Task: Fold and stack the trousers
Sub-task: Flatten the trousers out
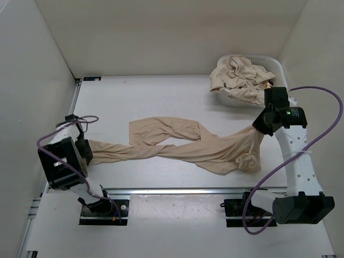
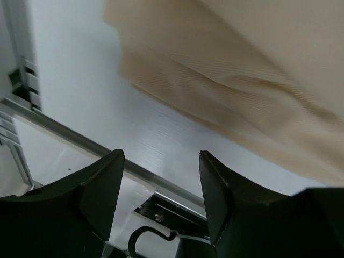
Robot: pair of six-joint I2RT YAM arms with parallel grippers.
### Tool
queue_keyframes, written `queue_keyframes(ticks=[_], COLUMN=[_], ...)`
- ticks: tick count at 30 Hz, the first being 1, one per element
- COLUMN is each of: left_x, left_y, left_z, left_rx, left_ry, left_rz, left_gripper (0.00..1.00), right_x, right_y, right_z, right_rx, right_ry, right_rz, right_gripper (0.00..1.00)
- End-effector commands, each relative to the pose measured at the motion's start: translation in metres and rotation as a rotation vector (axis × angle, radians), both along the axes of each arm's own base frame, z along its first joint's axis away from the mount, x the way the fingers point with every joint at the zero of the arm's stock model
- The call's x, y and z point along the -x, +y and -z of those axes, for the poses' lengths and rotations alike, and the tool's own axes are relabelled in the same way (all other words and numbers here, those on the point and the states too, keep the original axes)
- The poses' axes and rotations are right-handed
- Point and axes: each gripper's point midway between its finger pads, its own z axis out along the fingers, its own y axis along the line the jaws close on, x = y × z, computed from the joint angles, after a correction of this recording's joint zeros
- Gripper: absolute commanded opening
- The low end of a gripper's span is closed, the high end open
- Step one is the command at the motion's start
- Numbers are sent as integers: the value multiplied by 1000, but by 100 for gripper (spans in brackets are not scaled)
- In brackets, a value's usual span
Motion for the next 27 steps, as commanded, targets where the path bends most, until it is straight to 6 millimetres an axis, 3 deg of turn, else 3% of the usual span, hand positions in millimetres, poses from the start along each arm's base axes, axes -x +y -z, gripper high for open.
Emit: queue_keyframes(ticks=[1,3,4,8,11,16,17,21,24,27], left_x=[3,-9,-25,-61,-57,-29,-31,-22,-16,-18], left_y=[22,26,36,43,33,22,19,12,25,27], left_z=[26,31,21,-7,-4,26,29,46,61,72], left_rx=[-115,-84,-102,-42,95,369,412,443,366,365], left_ry=[5,1,-41,-223,-239,-184,-196,-148,-115,-108], left_rz=[-28,-38,-52,-69,-97,-242,-253,-266,-270,-272], left_gripper=[70,70,70,75,77,74,74,72,72,61], right_x=[-2,1,1,5,10,11,11,10,8,8], right_y=[-3,-6,-6,-9,-11,-12,-12,-12,-12,-13], right_z=[-4,-3,-3,-7,-5,-8,-8,-6,-7,-7], right_rx=[14,20,20,31,36,38,38,38,38,45], right_ry=[-26,-14,-14,-17,-20,-32,-32,-22,-31,-32], right_rz=[-2,-1,-1,6,19,32,32,32,32,37], right_gripper=[0,0,0,0,0,0,0,0,0,0])
